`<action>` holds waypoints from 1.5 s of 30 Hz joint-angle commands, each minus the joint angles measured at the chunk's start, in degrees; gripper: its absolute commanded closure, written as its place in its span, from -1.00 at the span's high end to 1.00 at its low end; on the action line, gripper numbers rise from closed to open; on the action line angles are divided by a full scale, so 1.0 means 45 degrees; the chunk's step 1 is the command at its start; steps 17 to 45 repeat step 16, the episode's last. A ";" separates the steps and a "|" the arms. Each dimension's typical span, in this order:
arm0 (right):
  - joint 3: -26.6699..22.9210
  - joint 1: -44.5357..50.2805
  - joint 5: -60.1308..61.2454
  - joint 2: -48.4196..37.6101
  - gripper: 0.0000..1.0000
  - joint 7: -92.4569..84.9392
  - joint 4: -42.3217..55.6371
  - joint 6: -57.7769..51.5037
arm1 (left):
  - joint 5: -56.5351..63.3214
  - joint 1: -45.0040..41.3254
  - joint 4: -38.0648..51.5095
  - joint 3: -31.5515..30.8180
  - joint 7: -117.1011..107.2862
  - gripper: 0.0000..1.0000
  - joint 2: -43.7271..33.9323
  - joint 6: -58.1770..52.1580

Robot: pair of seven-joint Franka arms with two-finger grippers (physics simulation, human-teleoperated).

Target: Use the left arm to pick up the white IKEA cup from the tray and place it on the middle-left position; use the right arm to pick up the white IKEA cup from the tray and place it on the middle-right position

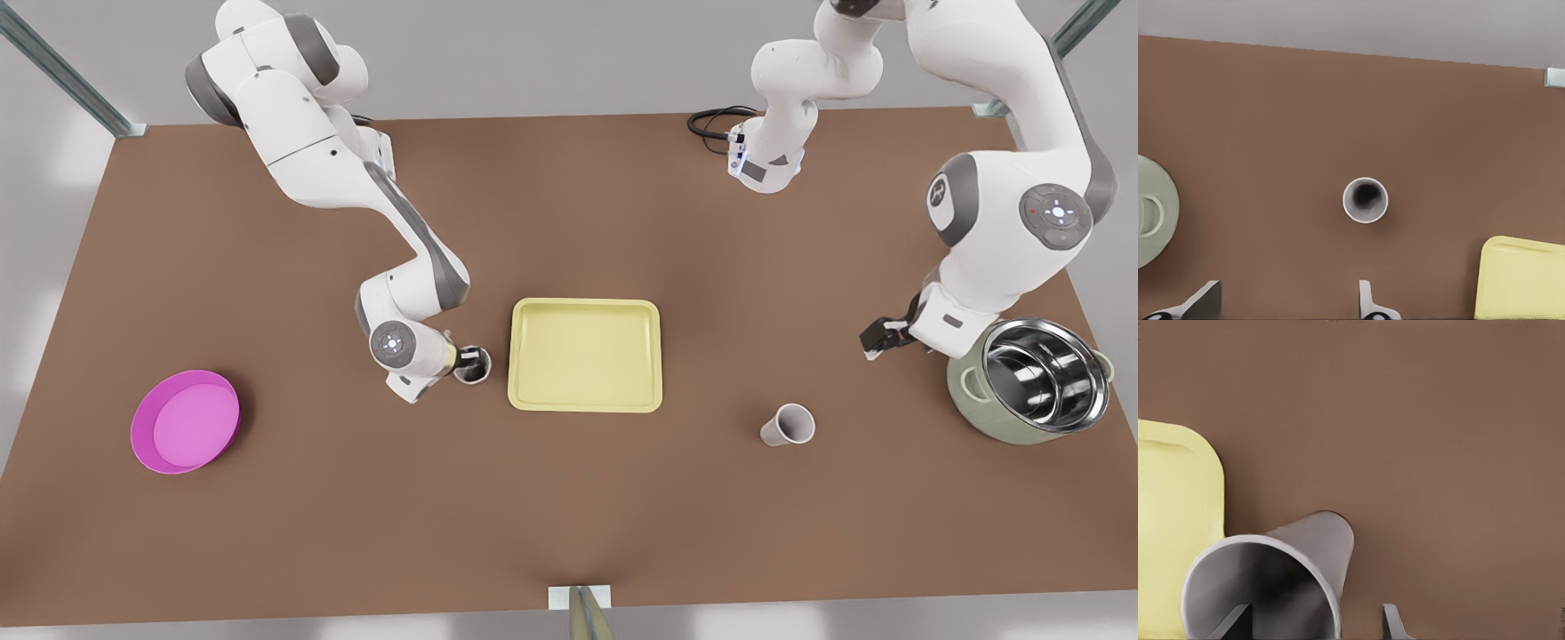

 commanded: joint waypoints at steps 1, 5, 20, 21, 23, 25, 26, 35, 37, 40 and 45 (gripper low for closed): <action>0.0001 -0.0022 0.0024 -0.0077 1.00 -0.2871 0.0011 -0.0096 | -0.0334 -0.0221 0.0317 -0.0015 0.2685 1.00 0.0157 -0.1624; -0.0194 -0.0666 0.0005 -0.1385 1.00 -0.2363 0.0245 -0.0916 | -0.0334 -0.0162 0.0298 -0.0015 0.2685 1.00 0.0157 -0.1624; -0.1484 -0.3518 -0.2085 -0.5565 1.00 -0.4160 0.0225 -0.4237 | -0.0588 -0.0201 0.0200 -0.0015 0.2646 1.00 0.0138 -0.1605; -0.1484 -0.3518 -0.2085 -0.5565 1.00 -0.4160 0.0225 -0.4237 | -0.0588 -0.0201 0.0200 -0.0015 0.2646 1.00 0.0138 -0.1605; -0.1484 -0.3518 -0.2085 -0.5565 1.00 -0.4160 0.0225 -0.4237 | -0.0588 -0.0201 0.0200 -0.0015 0.2646 1.00 0.0138 -0.1605; -0.1484 -0.3518 -0.2085 -0.5565 1.00 -0.4160 0.0225 -0.4237 | -0.0588 -0.0201 0.0200 -0.0015 0.2646 1.00 0.0138 -0.1605; -0.1484 -0.3518 -0.2085 -0.5565 1.00 -0.4160 0.0225 -0.4237 | -0.0588 -0.0201 0.0200 -0.0015 0.2646 1.00 0.0138 -0.1605; -0.1484 -0.3518 -0.2085 -0.5565 1.00 -0.4160 0.0225 -0.4237 | -0.0588 -0.0201 0.0200 -0.0015 0.2646 1.00 0.0138 -0.1605; -0.1484 -0.3518 -0.2085 -0.5565 1.00 -0.4160 0.0225 -0.4237 | -0.0588 -0.0201 0.0200 -0.0015 0.2646 1.00 0.0138 -0.1605; -0.1484 -0.3518 -0.2085 -0.5565 1.00 -0.4160 0.0225 -0.4237 | -0.0588 -0.0201 0.0200 -0.0015 0.2646 1.00 0.0138 -0.1605; -0.1484 -0.3518 -0.2085 -0.5565 1.00 -0.4160 0.0225 -0.4237 | -0.0588 -0.0201 0.0200 -0.0015 0.2646 1.00 0.0138 -0.1605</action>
